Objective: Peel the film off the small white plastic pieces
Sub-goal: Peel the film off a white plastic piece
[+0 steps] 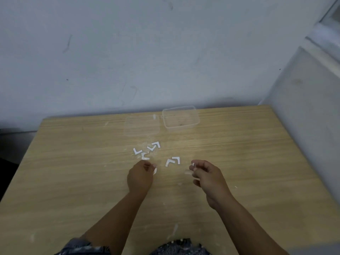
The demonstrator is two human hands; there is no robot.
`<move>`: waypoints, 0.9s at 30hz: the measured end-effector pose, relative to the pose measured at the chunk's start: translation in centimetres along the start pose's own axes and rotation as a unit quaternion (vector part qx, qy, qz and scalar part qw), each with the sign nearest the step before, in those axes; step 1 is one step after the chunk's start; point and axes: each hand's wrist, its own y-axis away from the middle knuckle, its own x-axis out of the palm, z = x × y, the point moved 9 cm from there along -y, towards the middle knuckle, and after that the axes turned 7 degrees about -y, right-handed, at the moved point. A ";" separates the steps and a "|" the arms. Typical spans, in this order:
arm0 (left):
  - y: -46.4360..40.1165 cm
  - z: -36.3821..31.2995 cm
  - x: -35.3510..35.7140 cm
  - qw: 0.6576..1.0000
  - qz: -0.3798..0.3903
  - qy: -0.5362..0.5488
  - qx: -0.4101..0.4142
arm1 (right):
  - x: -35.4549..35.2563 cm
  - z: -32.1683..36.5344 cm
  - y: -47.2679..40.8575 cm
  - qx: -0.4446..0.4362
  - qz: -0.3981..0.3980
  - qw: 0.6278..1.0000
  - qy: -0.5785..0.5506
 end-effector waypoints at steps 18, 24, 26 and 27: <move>9.4 -14.1 0.9 0.855 0.033 0.064 0.514 | -1.9 -0.6 2.3 0.058 -0.010 0.972 -0.227; 10.9 -16.2 3.4 0.862 0.137 0.106 0.476 | -5.1 -0.5 2.9 0.054 -0.019 0.955 -0.292; 11.3 -16.9 4.7 0.878 0.188 0.130 0.420 | -6.3 -0.2 2.9 0.055 -0.013 0.945 -0.321; 11.7 -17.4 5.4 0.885 0.210 0.143 0.391 | -7.1 0.0 2.9 0.057 -0.009 0.939 -0.338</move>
